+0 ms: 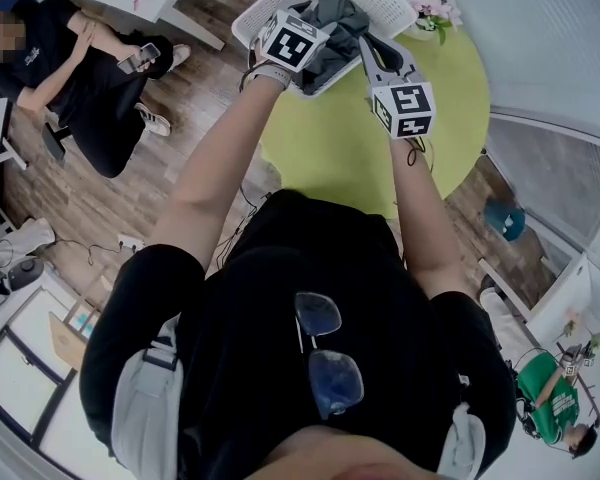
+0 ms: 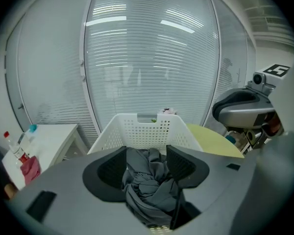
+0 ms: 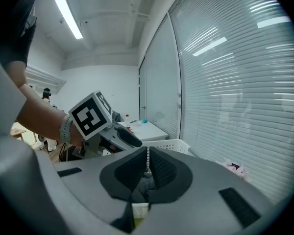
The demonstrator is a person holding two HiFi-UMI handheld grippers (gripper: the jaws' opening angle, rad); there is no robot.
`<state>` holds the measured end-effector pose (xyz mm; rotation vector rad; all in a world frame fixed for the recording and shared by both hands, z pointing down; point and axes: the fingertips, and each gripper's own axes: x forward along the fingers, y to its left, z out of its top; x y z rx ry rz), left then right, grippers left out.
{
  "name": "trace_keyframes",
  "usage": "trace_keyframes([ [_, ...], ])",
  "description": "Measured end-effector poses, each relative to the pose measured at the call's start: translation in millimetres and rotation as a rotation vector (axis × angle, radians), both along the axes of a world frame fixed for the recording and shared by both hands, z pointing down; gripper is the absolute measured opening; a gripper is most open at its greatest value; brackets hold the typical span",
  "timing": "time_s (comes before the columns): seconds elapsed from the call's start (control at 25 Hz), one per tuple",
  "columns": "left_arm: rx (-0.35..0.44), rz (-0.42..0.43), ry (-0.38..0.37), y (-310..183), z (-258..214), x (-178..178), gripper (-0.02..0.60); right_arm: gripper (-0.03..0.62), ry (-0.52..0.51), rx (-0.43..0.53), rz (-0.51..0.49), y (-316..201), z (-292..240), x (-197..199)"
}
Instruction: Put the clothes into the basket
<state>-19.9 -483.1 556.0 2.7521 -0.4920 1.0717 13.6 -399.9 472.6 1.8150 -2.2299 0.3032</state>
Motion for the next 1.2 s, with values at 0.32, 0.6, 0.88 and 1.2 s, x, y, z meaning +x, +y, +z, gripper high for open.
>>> trace_keyframes([
  [0.32,0.039,-0.004,0.114,19.6,-44.1,-14.7,0.255,0.031,0.013,0.037,-0.028,17.8,-21.8,-10.5],
  [0.6,0.084,-0.013,0.254,60.8,-95.9,-37.7,0.161,0.031,0.003,0.11,-0.095,42.9,-55.9,-33.1],
  [0.88,0.157,0.0,0.462,112.3,-152.0,-48.4,0.014,0.031,-0.042,0.167,-0.167,75.6,-87.4,-55.7],
  [1.2,0.243,0.046,0.545,168.3,-178.0,-73.5,0.009,0.029,-0.104,0.209,-0.206,102.0,-102.9,-68.1],
])
